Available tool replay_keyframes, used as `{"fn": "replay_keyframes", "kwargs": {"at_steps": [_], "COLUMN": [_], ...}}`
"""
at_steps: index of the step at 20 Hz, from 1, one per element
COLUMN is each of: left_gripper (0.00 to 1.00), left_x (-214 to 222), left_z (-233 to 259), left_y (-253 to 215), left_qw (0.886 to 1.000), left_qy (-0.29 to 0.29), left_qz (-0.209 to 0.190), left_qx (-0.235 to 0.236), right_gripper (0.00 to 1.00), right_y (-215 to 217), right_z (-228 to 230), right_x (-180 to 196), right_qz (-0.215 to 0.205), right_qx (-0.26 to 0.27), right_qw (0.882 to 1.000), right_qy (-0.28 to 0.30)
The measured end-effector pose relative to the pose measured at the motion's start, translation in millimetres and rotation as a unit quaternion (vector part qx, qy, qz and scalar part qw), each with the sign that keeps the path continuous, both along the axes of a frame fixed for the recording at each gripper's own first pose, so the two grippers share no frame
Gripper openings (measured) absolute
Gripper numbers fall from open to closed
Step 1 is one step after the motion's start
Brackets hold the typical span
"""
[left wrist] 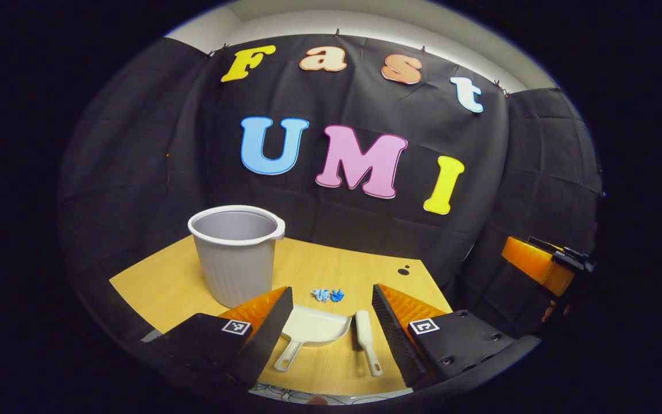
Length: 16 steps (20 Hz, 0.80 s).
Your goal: Pick up the small broom and dustpan from the desktop, sweep the trash into the dustpan with the broom, and then empty the trash into the garbage bin.
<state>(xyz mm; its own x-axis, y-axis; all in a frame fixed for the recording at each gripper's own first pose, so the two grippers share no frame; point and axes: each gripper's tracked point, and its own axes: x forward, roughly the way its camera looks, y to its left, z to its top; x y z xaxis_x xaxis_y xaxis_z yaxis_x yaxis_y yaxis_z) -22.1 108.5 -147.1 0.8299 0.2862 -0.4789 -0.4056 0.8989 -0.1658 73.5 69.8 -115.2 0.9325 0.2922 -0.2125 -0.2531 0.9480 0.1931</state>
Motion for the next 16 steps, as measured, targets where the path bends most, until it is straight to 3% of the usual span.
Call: {"fn": "replay_keyframes", "kwargs": {"at_steps": [6, 8, 9, 10, 13, 16], "left_gripper": [0.83, 0.83, 0.83, 0.83, 0.85, 0.85], "left_x": [9, 1, -2, 0, 3, 2], "left_z": [-61, -97, -112, -124, -150, -183], "left_y": [6, -2, 1, 5, 26, 51], "left_qw": [0.994, 0.981, 0.974, 0.968, 0.956, 0.936], "left_qy": [0.096, 0.174, 0.201, 0.221, 0.255, 0.306], "left_qz": [-0.047, -0.069, -0.079, -0.084, -0.111, -0.141], "left_qx": [-0.019, -0.06, -0.07, -0.079, -0.097, -0.099], "right_gripper": [1.0, 1.0, 0.95, 1.0, 1.0, 1.0], "right_y": [47, 64, 73, 82, 104, 120], "right_z": [-51, -79, -94, -106, -159, -216], "right_x": [15, 22, 23, 25, 22, 7], "right_qz": [0.033, 0.032, 0.031, 0.03, 0.026, 0.02], "right_qx": [0.006, -0.006, -0.013, -0.017, -0.038, -0.068], "right_qw": [0.996, 0.993, 0.991, 0.989, 0.974, 0.947], "right_qy": [0.08, 0.112, 0.13, 0.146, 0.223, 0.313]}}
